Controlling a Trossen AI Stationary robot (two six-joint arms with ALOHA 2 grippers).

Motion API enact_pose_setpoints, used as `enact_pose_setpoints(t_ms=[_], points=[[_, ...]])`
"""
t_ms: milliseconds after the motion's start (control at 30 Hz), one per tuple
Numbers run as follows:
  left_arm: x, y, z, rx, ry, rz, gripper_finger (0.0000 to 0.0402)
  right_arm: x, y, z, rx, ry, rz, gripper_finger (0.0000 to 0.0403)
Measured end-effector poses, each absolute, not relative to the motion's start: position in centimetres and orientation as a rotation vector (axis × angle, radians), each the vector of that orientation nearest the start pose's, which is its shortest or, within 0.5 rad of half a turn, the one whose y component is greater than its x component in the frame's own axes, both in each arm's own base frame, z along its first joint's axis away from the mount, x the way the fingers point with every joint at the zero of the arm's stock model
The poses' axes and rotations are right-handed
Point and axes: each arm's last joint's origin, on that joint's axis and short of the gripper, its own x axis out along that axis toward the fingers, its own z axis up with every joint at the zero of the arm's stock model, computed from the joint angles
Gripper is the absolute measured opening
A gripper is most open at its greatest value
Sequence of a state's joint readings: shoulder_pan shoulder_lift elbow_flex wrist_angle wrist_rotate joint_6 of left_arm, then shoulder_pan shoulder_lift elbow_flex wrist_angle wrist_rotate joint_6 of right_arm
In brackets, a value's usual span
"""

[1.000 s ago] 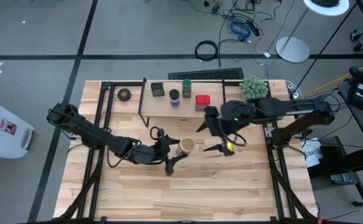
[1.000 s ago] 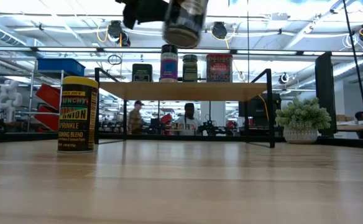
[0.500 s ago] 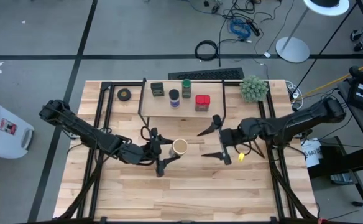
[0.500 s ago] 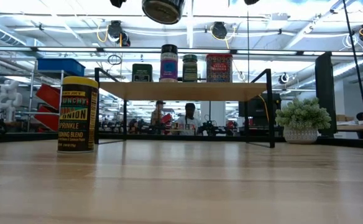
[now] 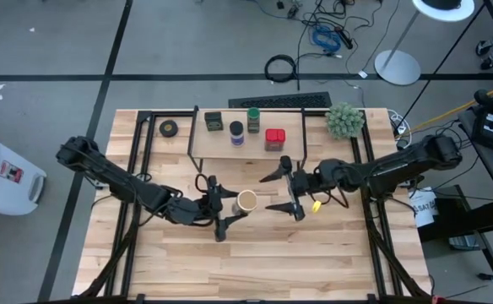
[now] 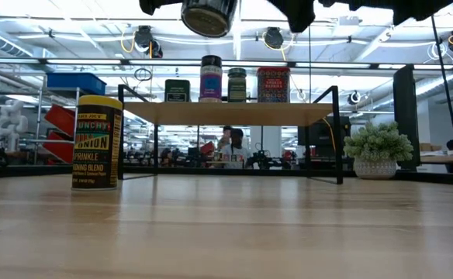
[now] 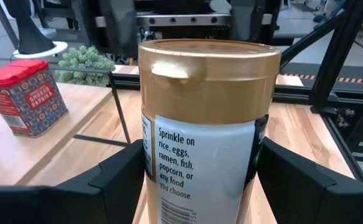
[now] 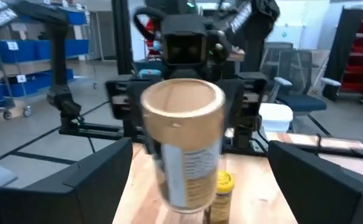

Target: Shelf spices

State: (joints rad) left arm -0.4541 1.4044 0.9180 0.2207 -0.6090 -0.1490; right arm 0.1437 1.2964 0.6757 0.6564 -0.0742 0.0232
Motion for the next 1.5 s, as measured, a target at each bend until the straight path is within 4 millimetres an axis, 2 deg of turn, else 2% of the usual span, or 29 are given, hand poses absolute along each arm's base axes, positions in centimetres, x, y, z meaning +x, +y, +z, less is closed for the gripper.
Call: enact_pose_setpoints(t_ms=[167,467,900,1100,1500], points=[[28.7,-12.2,27.6,-0.015,0.214,0.171,0.0281,28.3,3.9,25.9,0.058,-0.017,0.249,0.0383],[28.8,-12.1,27.8,-0.025,0.200,0.174,0.0281,29.4,4.0,25.5,0.062,-0.064,0.303,0.0384],[28.8,-12.1,27.8,-0.029,0.193,0.174,0.0281,33.1,4.5,26.2,0.004,-0.057,0.341,0.0384],[28.8,-12.1,27.8,-0.026,0.198,0.174,0.0281,33.2,4.6,26.4,0.003,-0.059,0.356,0.0366],[28.8,-12.1,27.8,-0.025,0.199,0.175,0.0281,33.2,4.6,26.2,0.004,-0.046,0.360,0.0301]])
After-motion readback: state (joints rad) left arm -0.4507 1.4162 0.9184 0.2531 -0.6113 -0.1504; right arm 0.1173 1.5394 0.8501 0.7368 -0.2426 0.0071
